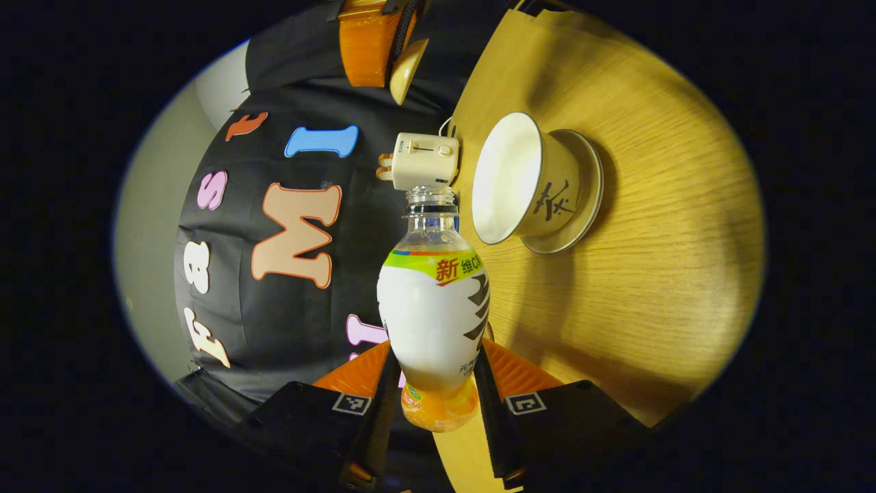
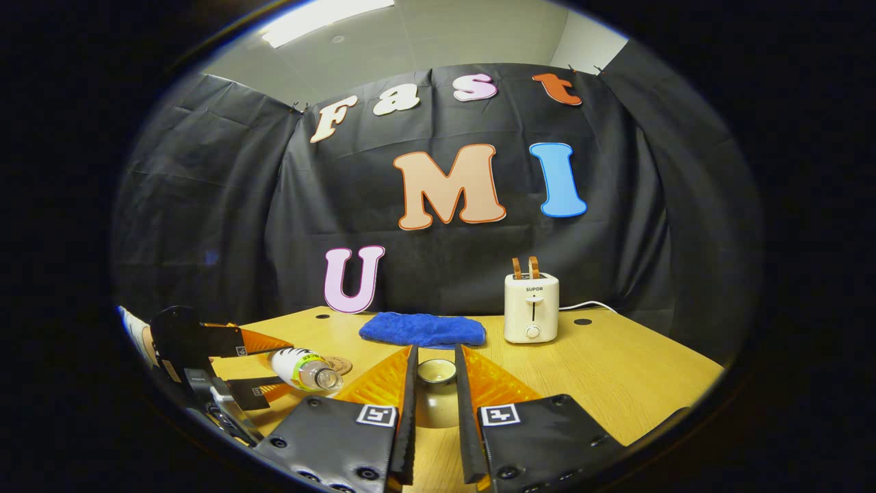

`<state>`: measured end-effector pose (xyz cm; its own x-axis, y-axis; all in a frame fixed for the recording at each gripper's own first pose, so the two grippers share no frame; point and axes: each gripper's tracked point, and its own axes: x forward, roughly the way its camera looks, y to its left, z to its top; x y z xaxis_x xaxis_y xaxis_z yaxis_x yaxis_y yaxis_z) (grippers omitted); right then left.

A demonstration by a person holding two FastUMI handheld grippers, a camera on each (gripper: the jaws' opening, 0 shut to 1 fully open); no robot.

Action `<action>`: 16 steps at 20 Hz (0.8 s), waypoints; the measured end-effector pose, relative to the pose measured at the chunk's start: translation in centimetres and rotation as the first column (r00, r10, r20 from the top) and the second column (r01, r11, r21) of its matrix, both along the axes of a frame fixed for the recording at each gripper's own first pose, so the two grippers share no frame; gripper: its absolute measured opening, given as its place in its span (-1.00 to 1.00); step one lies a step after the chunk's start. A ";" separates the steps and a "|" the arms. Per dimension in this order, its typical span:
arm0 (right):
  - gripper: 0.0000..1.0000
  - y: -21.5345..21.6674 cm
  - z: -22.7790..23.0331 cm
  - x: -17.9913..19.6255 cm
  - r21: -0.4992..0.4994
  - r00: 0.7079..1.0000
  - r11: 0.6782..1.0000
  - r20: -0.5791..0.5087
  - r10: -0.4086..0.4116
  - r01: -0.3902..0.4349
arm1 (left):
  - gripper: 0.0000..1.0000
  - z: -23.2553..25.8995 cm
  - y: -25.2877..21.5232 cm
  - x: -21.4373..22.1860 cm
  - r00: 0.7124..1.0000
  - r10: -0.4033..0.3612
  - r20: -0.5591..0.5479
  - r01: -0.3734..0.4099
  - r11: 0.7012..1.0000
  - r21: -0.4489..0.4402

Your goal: Open the teacup lid with one hand, grasp the water bottle and pour water into the teacup with the other hand; after pouring, place the water bottle on the coaster and then close the teacup lid.

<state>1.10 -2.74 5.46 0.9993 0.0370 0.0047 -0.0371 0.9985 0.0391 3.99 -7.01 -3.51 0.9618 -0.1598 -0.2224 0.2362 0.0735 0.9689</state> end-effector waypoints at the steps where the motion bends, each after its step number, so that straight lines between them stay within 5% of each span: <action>1: -0.40 0.0 0.0 0.0 -0.002 1.000 1.000 -0.001 0.001 -0.001 | 0.12 0.1 0.1 0.0 1.000 -0.001 0.001 0.001 1.000 0.019; 16: -0.40 0.0 0.1 -0.2 -0.003 1.000 1.000 -0.001 0.003 -0.003 | 0.13 1.7 0.3 0.7 0.999 -0.047 0.016 0.040 0.958 0.284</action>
<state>0.93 -2.72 5.53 0.9992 0.0400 0.0038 -0.0401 0.9985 0.0359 4.67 -6.75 -1.78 0.9606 -0.1353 -0.2427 0.2107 -0.2147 0.9537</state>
